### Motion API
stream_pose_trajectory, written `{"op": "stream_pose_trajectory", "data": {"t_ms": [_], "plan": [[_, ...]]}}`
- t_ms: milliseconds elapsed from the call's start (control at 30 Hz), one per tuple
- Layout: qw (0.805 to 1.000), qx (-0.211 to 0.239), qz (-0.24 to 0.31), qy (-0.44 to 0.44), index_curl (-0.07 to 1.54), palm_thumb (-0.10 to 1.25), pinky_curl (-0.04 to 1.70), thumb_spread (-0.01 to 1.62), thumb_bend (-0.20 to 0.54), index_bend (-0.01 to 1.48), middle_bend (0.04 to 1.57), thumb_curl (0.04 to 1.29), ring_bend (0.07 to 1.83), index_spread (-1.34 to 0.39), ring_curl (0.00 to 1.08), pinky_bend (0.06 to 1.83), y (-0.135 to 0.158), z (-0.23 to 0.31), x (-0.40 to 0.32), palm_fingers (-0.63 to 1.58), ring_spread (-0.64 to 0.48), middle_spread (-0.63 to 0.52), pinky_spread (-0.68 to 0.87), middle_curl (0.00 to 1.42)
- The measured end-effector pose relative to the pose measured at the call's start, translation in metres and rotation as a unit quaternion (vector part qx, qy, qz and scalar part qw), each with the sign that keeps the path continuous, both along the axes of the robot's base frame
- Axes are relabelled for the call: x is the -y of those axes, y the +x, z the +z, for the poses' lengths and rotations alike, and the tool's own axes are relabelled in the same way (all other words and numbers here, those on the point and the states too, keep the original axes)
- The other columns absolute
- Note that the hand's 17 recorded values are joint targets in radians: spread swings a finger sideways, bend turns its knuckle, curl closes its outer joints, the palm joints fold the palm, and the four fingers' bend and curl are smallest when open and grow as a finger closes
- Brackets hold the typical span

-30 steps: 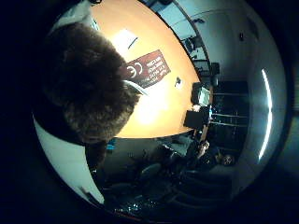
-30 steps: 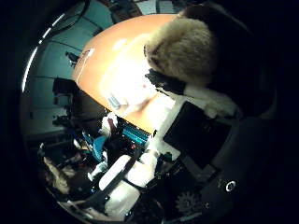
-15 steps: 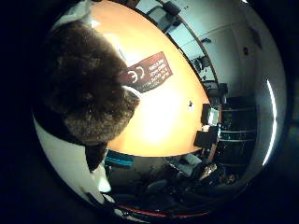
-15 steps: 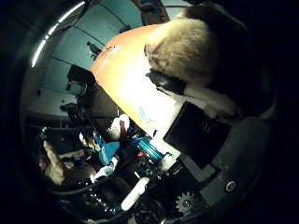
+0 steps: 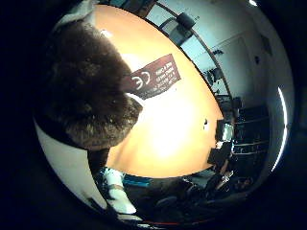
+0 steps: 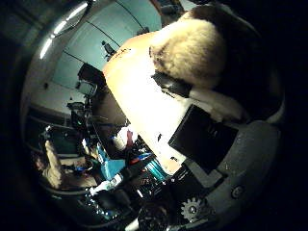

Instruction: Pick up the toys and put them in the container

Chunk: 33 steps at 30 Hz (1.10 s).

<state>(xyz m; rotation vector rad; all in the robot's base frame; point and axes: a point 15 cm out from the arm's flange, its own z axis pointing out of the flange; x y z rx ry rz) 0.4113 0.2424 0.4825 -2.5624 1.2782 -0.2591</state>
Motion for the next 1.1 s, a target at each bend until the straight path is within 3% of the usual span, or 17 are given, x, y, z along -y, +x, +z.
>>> {"op": "stream_pose_trajectory", "data": {"t_ms": [200, 300, 400, 433, 467, 533, 700, 867, 1100], "plan": [[0.999, 0.025, -0.005, 0.024, 0.95, 0.91, 1.06, 1.22, -0.021, 0.95, 1.20, 0.52, 1.30, -0.27, 0.82, 1.11, 0.022, -0.001, -0.018, 1.06, -0.25, -0.18, -0.24, 0.90], [0.998, 0.041, -0.007, 0.037, 0.90, 0.79, 0.94, 1.22, -0.040, 0.74, 1.13, 0.43, 1.24, -0.29, 0.74, 1.01, 0.032, -0.001, -0.024, 0.99, -0.25, -0.19, -0.32, 0.84], [0.999, 0.030, -0.006, 0.028, 0.82, 0.64, 0.87, 1.17, -0.042, 0.47, 1.00, 0.36, 1.18, -0.35, 0.68, 0.91, 0.031, -0.015, -0.019, 0.63, -0.27, -0.23, -0.38, 0.78], [0.999, 0.027, -0.007, 0.026, 0.78, 0.60, 0.87, 1.15, -0.040, 0.42, 0.94, 0.34, 1.13, -0.38, 0.66, 0.83, 0.032, -0.018, -0.016, 0.41, -0.27, -0.23, -0.29, 0.75], [0.999, 0.027, -0.008, 0.025, 0.77, 0.59, 0.87, 1.15, -0.041, 0.42, 0.92, 0.34, 1.09, -0.39, 0.65, 0.83, 0.032, -0.018, -0.015, 0.37, -0.27, -0.23, -0.27, 0.74], [0.999, 0.025, -0.010, 0.022, 0.66, 0.52, 0.84, 1.11, -0.037, 0.36, 0.71, 0.31, 0.92, -0.45, 0.56, 0.82, 0.033, -0.019, -0.010, 0.16, -0.22, -0.20, -0.01, 0.65], [1.000, 0.007, -0.003, 0.007, 0.50, 0.41, 0.71, 1.07, -0.031, 0.29, 0.42, 0.27, 0.63, -0.48, 0.39, 0.76, 0.028, -0.025, 0.002, 0.04, 0.10, -0.05, 0.41, 0.46], [1.000, 0.000, 0.000, 0.002, 0.41, 0.38, 0.60, 1.06, -0.026, 0.21, 0.29, 0.27, 0.52, -0.49, 0.31, 0.68, 0.023, -0.024, 0.007, 0.10, 0.18, -0.01, 0.54, 0.38], [1.000, 0.006, -0.001, 0.005, 0.37, 0.38, 0.49, 1.06, -0.023, 0.19, 0.22, 0.26, 0.42, -0.48, 0.26, 0.57, 0.003, -0.002, 0.019, 0.20, 0.20, -0.01, 0.57, 0.34]]}}
